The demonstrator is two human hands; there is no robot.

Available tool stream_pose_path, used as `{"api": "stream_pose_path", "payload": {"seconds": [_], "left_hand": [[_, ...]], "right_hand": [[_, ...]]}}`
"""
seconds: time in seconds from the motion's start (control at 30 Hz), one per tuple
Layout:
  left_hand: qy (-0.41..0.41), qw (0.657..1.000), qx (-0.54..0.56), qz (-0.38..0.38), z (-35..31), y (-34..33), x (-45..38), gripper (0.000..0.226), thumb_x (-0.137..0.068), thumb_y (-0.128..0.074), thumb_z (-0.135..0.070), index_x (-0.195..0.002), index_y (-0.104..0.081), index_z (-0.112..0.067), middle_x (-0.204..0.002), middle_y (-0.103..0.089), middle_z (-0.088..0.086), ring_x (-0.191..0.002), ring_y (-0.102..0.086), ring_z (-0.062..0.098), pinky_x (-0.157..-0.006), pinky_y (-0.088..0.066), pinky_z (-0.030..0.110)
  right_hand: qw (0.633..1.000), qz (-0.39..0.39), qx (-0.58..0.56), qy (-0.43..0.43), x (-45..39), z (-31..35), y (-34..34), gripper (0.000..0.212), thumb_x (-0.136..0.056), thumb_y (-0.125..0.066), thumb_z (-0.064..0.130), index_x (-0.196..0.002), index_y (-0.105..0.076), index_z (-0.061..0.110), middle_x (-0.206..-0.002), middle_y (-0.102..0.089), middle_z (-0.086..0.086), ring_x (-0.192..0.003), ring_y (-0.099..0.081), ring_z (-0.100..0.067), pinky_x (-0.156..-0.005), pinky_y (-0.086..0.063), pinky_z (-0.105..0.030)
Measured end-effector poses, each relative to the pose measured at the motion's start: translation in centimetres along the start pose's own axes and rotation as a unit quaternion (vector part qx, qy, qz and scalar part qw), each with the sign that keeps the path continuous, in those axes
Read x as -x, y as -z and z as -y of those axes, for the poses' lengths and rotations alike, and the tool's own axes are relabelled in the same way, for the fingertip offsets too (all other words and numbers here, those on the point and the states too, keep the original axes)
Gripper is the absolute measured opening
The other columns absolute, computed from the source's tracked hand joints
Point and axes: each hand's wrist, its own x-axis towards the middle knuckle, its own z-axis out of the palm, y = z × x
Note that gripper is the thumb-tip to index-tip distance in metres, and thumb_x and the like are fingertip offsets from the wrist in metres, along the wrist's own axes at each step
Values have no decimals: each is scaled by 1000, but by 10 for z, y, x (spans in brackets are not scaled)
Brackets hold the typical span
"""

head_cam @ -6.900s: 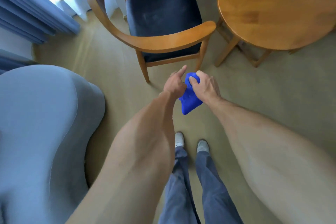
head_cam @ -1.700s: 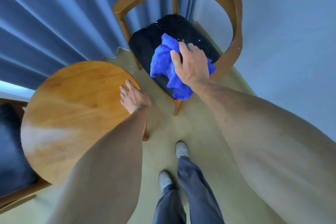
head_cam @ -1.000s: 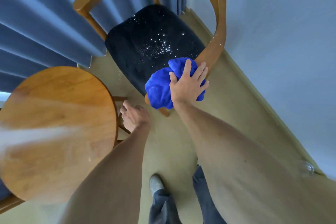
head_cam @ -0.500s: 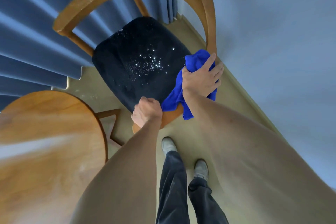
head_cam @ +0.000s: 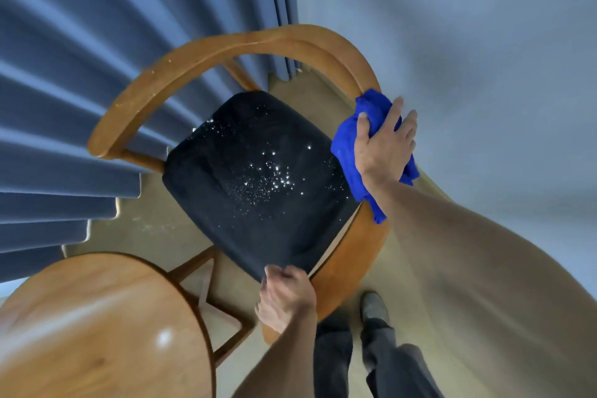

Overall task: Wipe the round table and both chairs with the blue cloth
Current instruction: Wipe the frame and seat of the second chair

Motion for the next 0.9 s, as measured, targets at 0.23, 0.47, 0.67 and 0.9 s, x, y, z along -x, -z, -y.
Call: {"api": "stream_pose_path", "payload": {"seconds": [0.23, 0.47, 0.67, 0.9], "left_hand": [[34, 997, -54, 44, -4, -1, -8, 18, -91, -45, -33, -75, -49, -26, -59, -53, -3, -53, -50, 11, -68, -51, 32], [105, 970, -140, 171, -10, 0, -24, 26, -89, -41, -45, -83, -57, -25, -71, -61, -2, -65, -58, 13, -71, -53, 29], [149, 967, -44, 204, -59, -3, -81, 24, -96, -48, -26, -114, -60, -16, -91, -60, 1, -72, -54, 11, -59, -44, 22], [99, 982, 25, 156, -142, 6, -207, 41, -89, -46, -18, -130, -53, -16, -127, -55, 13, -113, -56, 34, -88, -45, 41]], "right_hand": [[992, -52, 64, 100, -70, 80, -4, 77, -91, -31, 65, -149, -34, 13, -145, -41, -22, -132, -40, -39, -105, -35, -50], [974, 29, 138, 178, -125, 197, -33, 68, -88, -35, 63, -133, -48, 12, -124, -55, -14, -114, -49, -35, -99, -34, -52], [955, 95, 156, 234, -144, 254, -80, 72, -84, -42, 65, -129, -43, 9, -118, -60, -15, -109, -54, -35, -96, -36, -55], [937, 90, 158, 297, -131, 295, -126, 64, -86, -34, 63, -105, -62, 8, -112, -55, -13, -110, -48, -33, -89, -41, -53]]}}
